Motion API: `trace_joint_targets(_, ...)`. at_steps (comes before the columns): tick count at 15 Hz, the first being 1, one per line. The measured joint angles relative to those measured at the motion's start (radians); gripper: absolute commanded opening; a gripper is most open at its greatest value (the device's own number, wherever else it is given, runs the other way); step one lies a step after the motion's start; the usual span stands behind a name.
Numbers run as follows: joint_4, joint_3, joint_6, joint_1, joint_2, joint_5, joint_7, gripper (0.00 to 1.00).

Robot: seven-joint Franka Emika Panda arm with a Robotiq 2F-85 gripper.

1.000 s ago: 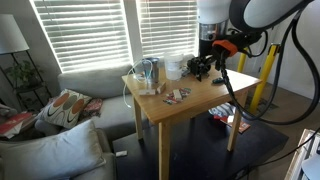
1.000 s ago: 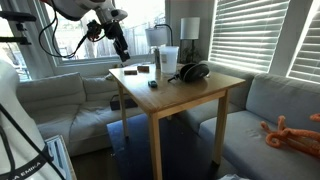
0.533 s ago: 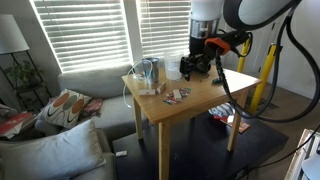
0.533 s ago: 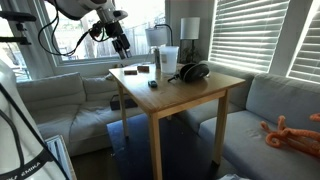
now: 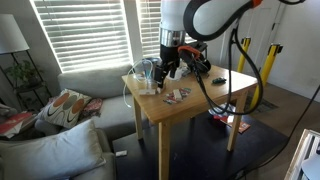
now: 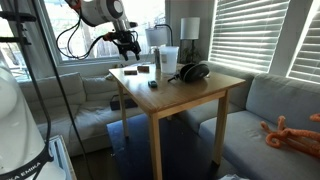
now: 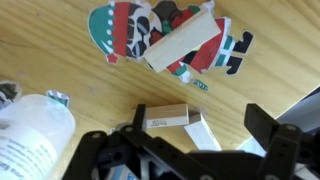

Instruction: Put the three wooden chips on the left and put them in the black pouch

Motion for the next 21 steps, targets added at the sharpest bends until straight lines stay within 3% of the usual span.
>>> trace_joint_targets(2, 0.074, -0.023, 0.002, 0.025, 0.078, 0.0, -0.103, 1.0)
trace_joint_targets(5, 0.143, -0.034, 0.0, 0.041, 0.14, 0.0, -0.153, 1.0)
trace_joint_targets(14, 0.162, -0.069, 0.0, 0.087, 0.166, 0.0, -0.193, 1.0)
trace_joint_targets(21, 0.272, -0.091, 0.002, 0.13, 0.276, -0.01, -0.319, 1.0)
